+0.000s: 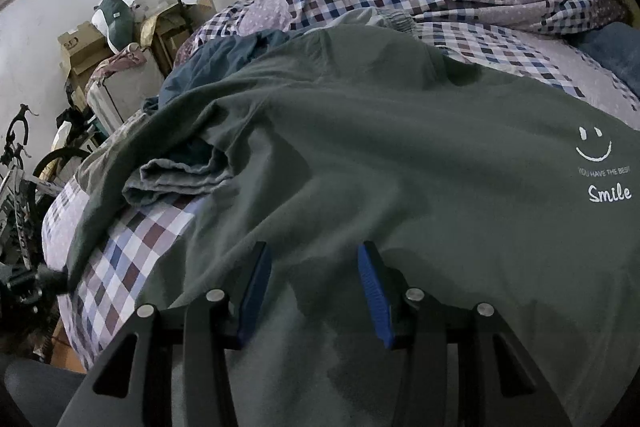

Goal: Fold clothes

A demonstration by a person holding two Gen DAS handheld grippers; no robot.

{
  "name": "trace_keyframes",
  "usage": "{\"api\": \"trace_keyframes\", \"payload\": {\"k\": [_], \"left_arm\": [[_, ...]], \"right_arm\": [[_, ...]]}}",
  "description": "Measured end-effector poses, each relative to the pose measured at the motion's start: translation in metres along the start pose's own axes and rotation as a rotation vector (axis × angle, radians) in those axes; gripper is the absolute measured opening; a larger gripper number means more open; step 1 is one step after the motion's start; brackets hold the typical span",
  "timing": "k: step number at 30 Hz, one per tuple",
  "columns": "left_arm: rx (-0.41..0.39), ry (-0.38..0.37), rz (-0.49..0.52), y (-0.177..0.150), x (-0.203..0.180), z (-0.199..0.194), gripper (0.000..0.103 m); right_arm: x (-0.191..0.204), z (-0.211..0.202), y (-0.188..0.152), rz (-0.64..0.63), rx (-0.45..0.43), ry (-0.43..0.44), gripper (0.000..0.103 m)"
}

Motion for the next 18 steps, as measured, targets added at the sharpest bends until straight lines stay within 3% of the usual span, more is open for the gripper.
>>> {"api": "trace_keyframes", "payload": {"k": [3,6,11,14,18], "left_arm": [[-0.023,-0.061,-0.178,-0.009,0.006,-0.006,0.004],[-0.019,-0.086,-0.253,-0.015,0.007,-0.01,0.008],[0.002,-0.135,-0.335,-0.029,0.014,-0.019,0.034],[-0.036,-0.182,-0.451,-0.035,0.026,-0.031,0.046],[-0.074,-0.316,-0.679,-0.035,0.045,-0.033,0.05]], "right_arm": [[0.001,0.001,-0.001,-0.009,-0.001,-0.007,0.049],[0.001,0.001,-0.001,-0.015,-0.002,-0.011,0.049],[0.0,0.0,-0.002,-0.016,-0.002,-0.009,0.049],[0.001,0.0,-0.003,-0.016,-0.003,-0.008,0.049],[0.001,0.0,-0.003,-0.019,-0.004,-0.011,0.049]]}}
Point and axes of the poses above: each gripper's, at about its wrist camera, not at the fingertips, and z roughly the way its jaws point, x to its left, y to its top, the point moved 10 cm from there along z, roughly the way its jaws point, and after that the axes turned 3 degrees about z, right-handed, at the moved point
